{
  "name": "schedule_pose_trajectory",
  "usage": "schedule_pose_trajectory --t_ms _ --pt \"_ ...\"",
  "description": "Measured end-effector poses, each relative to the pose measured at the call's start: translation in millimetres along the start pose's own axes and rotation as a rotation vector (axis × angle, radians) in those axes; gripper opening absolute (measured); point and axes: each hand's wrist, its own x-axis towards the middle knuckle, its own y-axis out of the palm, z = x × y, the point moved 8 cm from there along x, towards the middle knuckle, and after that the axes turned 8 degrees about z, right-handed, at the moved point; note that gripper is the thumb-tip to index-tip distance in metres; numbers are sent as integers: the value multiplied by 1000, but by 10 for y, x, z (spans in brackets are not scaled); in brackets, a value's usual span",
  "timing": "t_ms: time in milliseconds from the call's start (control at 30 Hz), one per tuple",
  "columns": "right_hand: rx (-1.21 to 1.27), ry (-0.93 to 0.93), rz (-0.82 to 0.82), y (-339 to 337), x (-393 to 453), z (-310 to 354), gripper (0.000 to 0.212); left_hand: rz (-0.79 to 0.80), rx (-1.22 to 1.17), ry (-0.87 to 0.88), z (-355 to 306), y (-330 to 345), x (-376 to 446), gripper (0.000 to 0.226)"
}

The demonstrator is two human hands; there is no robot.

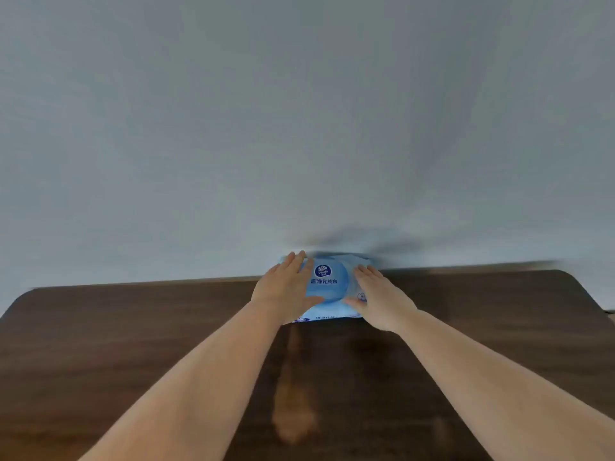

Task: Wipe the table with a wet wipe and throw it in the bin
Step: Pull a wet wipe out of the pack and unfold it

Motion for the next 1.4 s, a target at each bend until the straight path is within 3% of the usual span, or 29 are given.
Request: schedule_pose_trajectory --t_ms 667,767,800,833,900,967,1000,1067,1133,1267,1400 --pt "45 -41 44 110 207 -151 73 26 176 48 70 187 212 68" --pt "39 -41 51 119 201 -151 73 -225 74 68 -7 -12 176 58" --pt "37 -42 54 120 199 -146 73 -390 18 54 -7 -152 142 60" --pt "36 -40 54 117 199 -141 73 -424 -76 9 21 -243 161 58" --pt "37 -33 55 106 197 -135 73 -306 -219 -121 85 -283 245 45" --pt "21 -30 52 100 193 -124 74 -359 -370 -244 184 -382 217 43" --pt "15 -31 48 96 192 -119 74 -396 -382 -313 222 -431 168 42" --pt "9 -29 43 97 194 -122 74 -303 -290 -404 245 -324 165 42" --pt "2 -32 42 108 209 -140 73 -264 -330 -348 191 -160 191 41" --pt "1 -41 31 106 235 -149 75 -434 -282 -90 -25 -32 144 63" --pt "-124 -10 -9 11 208 -123 62 -475 -378 -192 40 -90 104 17"
